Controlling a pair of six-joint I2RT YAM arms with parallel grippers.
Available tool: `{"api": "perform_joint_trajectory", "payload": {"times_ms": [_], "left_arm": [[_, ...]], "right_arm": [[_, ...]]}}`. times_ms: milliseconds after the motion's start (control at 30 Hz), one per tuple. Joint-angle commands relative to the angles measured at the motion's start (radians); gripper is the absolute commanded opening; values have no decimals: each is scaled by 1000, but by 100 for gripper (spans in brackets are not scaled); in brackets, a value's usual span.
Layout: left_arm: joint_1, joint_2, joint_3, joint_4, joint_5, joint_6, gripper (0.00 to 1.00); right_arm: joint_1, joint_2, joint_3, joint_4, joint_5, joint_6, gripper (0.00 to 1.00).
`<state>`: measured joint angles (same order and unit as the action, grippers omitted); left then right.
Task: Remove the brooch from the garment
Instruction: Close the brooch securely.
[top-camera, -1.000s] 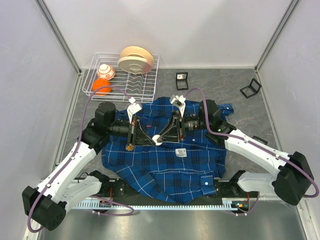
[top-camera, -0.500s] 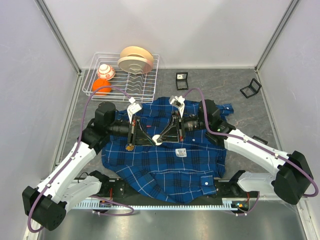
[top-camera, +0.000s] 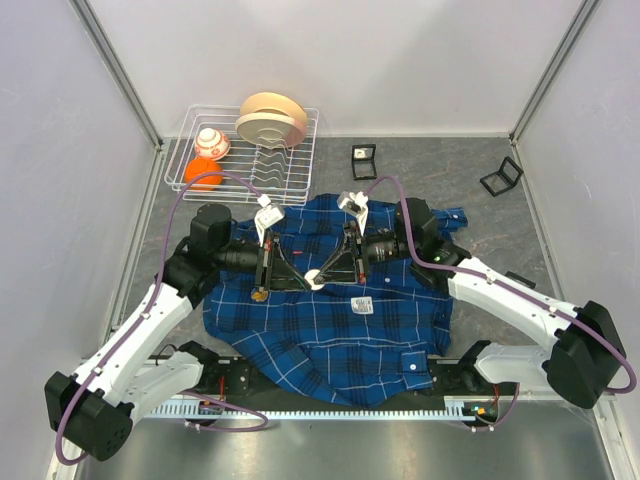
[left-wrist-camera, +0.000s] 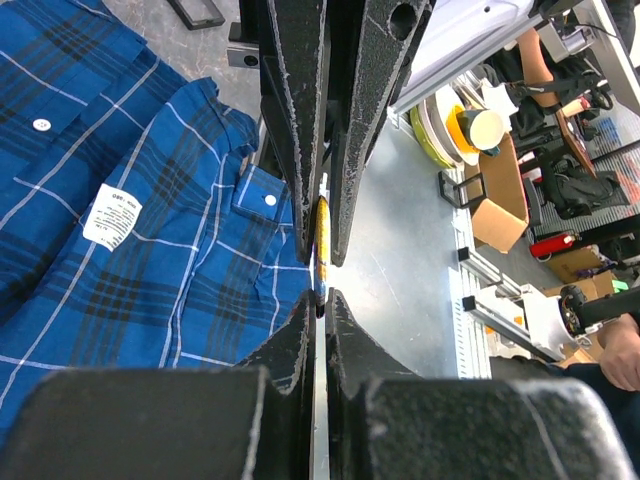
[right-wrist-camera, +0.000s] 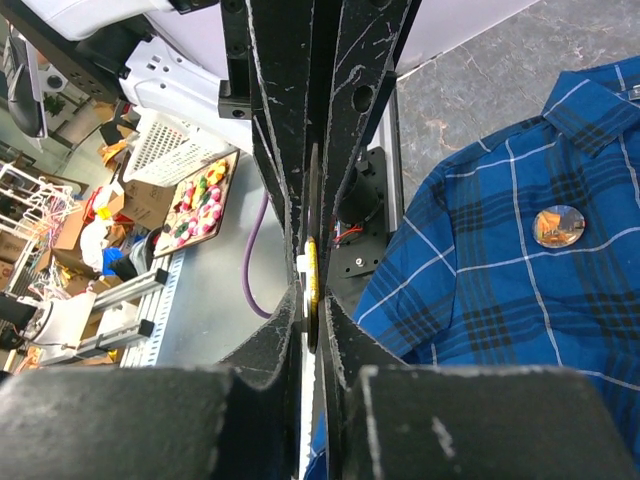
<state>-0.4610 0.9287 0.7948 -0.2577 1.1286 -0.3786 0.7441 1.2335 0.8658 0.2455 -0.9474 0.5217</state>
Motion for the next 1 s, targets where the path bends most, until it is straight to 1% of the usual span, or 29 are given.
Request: {"api": "perform_joint_trajectory", "payload": {"times_ms": [0,100,233,367,500,733,833,967], "left_arm": [[2,-14,14,48,51,-45,2],[2,-16,9,46,51,-49,2],[2,-24,1,48,43,-55,2],[2,-36,-6,52,37,-63,2],[2,-47,-26,64,25,-77,2],[2,-54,-57,113,-1,-120,2],[2,-56,-68,127,-24,-134,2],[2,-60,-78,141,-44,-148,2]], "right_arm": [[5,18,22,-55,44,-49,11],[6,12,12,-40,99,-17,8],[9,1,-19,41,170,64,3],[9,-17,-53,107,235,133,0],[9,-35,-97,175,291,211,0],[9,-68,-201,383,358,379,0],[12,-65,-229,458,351,409,1],[18,-74,-244,485,374,442,1]]}}
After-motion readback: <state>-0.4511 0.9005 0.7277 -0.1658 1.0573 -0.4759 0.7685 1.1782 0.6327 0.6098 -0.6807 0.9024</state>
